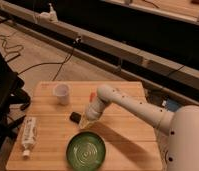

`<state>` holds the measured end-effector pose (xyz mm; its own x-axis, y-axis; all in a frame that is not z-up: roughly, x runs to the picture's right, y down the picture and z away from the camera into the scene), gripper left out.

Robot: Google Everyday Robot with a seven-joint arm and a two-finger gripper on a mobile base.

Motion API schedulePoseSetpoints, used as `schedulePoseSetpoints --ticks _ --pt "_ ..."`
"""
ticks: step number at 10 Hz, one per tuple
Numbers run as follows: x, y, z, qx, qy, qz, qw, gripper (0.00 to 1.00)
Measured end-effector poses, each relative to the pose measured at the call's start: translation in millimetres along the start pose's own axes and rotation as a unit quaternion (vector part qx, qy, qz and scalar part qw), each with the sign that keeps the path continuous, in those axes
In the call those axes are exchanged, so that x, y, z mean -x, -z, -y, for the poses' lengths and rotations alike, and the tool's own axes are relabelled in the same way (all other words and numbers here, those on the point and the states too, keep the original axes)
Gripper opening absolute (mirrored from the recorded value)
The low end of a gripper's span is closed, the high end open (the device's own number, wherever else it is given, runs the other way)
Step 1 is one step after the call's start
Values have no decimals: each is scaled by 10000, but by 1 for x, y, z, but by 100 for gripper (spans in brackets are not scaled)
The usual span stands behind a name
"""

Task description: Push the eraser across the table

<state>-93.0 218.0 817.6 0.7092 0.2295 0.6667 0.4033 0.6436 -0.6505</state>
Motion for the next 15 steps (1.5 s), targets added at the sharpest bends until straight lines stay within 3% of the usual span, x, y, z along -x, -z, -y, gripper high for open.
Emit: schedulePoseSetpoints --ticks 4,7,10,15 --pt "23 -32 8 214 261 159 9993 0" --pt "28 -34 18 191 369 162 9990 0" --pt "8 -4 19 -8 287 -66 9996 0" --pt "-38 54 -5 -175 -182 -443 9987 0"
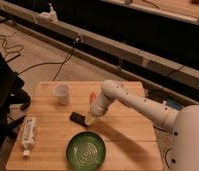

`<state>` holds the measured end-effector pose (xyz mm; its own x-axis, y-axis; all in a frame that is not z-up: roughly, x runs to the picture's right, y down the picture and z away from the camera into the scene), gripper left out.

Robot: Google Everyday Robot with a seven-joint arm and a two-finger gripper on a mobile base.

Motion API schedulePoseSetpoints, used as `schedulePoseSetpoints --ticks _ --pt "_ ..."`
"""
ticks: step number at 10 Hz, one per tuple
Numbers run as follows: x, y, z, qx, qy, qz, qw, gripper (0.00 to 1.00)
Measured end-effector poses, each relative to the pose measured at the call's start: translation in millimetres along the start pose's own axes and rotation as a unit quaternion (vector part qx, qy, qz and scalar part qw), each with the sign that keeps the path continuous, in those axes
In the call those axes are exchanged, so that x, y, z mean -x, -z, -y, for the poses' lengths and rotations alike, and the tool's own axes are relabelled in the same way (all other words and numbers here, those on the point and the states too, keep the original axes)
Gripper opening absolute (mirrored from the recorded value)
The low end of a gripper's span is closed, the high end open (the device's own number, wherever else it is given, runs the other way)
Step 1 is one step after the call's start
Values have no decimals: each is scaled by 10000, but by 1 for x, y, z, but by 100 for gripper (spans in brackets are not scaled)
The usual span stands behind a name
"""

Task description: Push the eraser across the table

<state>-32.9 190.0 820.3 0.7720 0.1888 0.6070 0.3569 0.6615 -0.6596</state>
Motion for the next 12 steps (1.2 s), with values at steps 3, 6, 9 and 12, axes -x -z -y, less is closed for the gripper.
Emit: schedulePoseSetpoints --ticks 3,6,9,12 --pt "-21 18 -3 -114 -231 -134 9996 0" --pt "-19 2 2 -71 -213 -200 9995 0" --pt "-18 -23 7 4 -149 -289 9995 0" --pt "-9 -32 20 -79 -12 -346 9994 0"
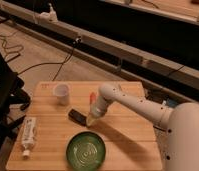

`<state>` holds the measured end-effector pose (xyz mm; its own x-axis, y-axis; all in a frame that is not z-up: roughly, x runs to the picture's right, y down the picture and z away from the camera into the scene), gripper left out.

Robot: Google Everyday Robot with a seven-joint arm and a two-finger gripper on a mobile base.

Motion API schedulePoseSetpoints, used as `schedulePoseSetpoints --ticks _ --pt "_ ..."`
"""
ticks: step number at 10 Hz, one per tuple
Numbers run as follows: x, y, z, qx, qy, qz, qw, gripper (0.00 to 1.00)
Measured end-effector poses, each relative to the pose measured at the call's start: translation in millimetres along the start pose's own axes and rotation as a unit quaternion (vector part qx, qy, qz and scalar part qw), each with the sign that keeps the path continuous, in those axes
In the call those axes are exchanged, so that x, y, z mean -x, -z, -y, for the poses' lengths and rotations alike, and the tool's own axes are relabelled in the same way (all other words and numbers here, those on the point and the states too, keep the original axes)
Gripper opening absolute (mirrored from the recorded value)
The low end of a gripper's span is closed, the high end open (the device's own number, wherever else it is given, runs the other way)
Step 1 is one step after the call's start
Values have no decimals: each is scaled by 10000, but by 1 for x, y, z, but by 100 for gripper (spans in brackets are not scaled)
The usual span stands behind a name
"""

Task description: Push the eraser across the table

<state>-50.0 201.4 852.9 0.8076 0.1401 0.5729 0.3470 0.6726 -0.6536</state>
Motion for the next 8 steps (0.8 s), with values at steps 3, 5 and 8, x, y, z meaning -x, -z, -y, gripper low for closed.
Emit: schedulePoseSetpoints --ticks 3,5,8 --pt "21 -9 11 -68 200 29 9998 0" --pt "43 -20 16 -43 425 39 9991 0" --pt "61 -32 25 -15 653 59 9978 0"
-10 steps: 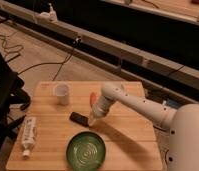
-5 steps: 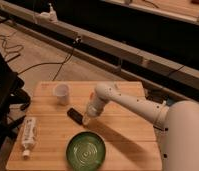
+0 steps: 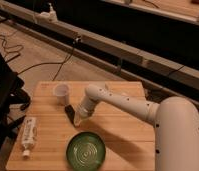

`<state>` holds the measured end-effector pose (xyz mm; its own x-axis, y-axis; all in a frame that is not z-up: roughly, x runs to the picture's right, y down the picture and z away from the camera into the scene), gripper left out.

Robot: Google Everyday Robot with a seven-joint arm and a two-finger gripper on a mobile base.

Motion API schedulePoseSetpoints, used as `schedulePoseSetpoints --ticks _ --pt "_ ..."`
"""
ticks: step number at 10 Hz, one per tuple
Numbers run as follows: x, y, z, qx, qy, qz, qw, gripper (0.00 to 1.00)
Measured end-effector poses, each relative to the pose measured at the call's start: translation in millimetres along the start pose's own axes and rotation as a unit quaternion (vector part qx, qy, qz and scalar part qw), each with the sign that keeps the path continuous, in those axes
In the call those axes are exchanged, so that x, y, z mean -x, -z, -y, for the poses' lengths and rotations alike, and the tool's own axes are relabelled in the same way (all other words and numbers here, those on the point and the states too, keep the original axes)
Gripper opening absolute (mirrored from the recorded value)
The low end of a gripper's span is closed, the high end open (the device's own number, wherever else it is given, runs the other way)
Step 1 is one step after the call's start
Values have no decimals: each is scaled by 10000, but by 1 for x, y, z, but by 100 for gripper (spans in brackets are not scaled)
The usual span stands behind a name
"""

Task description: Push the eraser across the table

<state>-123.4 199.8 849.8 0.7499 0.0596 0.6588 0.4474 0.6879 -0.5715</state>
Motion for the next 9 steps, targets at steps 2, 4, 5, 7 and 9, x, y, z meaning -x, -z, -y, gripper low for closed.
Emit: schedulePoseSetpoints --ticks 2,4,5,7,9 --pt "8 -5 15 -22 114 28 9999 0" --pt "15 -8 30 -43 208 50 9998 0" --pt "17 -9 36 -60 246 51 9997 0" --pt "20 -5 46 -125 296 77 9995 2" --pt "17 2 40 -72 266 89 9996 6"
